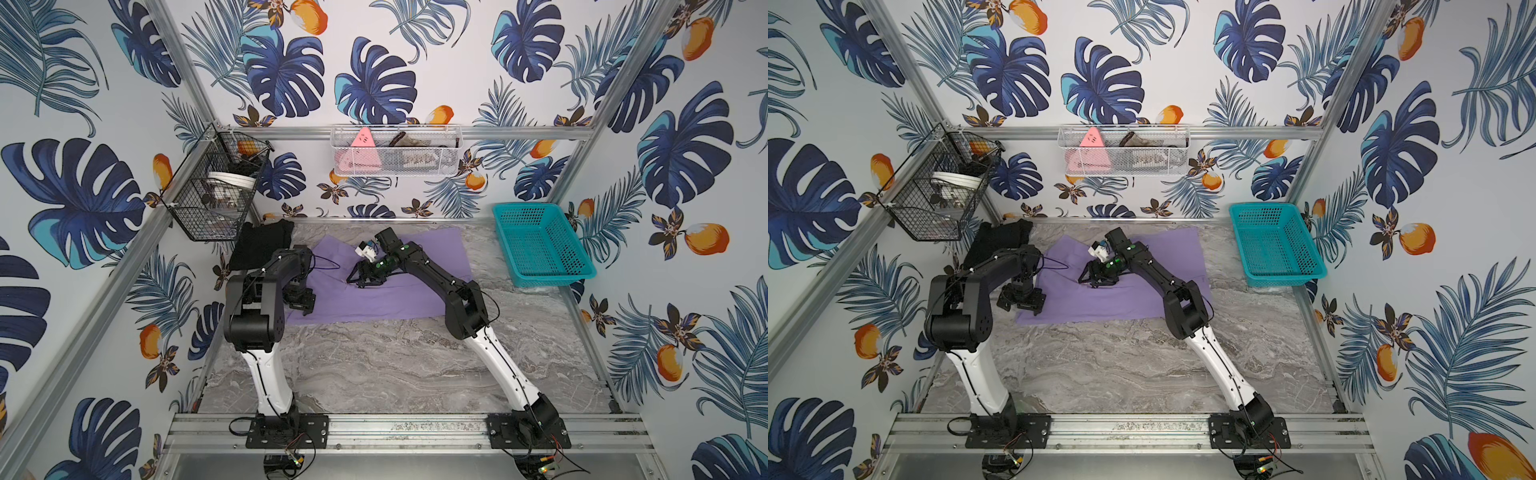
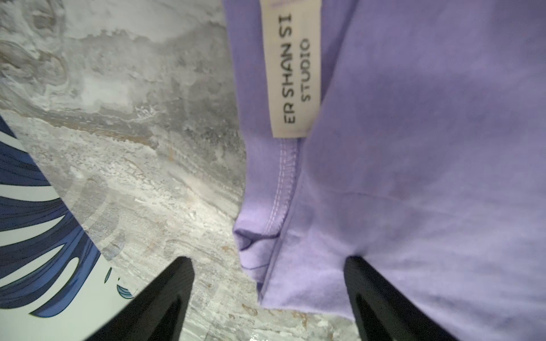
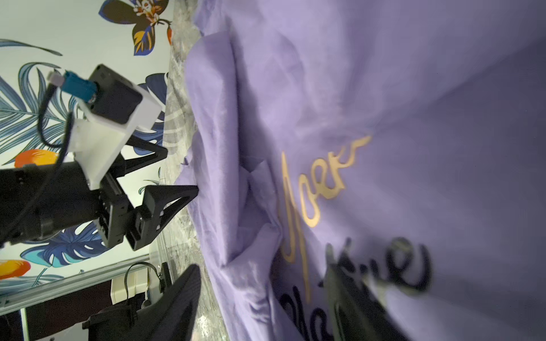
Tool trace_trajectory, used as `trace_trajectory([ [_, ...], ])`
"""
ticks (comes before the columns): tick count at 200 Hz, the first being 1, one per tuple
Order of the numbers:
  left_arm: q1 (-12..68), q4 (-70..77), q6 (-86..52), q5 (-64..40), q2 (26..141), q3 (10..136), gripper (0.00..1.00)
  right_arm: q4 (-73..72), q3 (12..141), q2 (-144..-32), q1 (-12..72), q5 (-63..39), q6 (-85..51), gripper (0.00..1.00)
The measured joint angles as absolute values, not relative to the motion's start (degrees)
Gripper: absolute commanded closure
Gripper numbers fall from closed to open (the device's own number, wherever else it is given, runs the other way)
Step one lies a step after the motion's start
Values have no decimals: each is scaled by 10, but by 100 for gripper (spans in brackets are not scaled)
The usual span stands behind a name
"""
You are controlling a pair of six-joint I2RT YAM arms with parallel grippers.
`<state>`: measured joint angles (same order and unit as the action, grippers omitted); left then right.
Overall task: Fold and stack t-shirts
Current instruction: Smooth out the T-shirt at the center of the board.
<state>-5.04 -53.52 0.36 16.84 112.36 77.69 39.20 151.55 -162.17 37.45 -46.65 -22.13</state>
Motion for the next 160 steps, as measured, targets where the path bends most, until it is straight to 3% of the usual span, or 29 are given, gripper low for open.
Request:
trace_trajectory([
  [51, -51, -530, 1, 163, 1098, 781, 4, 323, 1543, -1656, 391, -502, -282, 16],
  [73, -51, -530, 1, 162, 1093, 787, 4, 300, 1553, -1668, 399, -514, -295, 21],
  [91, -51, -530, 1, 163, 1087, 786, 4, 287, 1565, -1678, 408, -515, -307, 37],
  [107, -51, -530, 1, 167, 1077, 780, 4, 284, 1574, -1682, 415, -510, -306, 76],
  [120, -51, -530, 1, 169, 1069, 774, 4, 284, 1583, -1682, 418, -502, -307, 96],
  [127, -52, -530, 1, 170, 1064, 771, 4, 282, 1586, -1682, 420, -498, -306, 100],
  [160, -66, -531, 1, 176, 1042, 767, 4, 287, 1588, -1682, 420, -477, -293, 100],
])
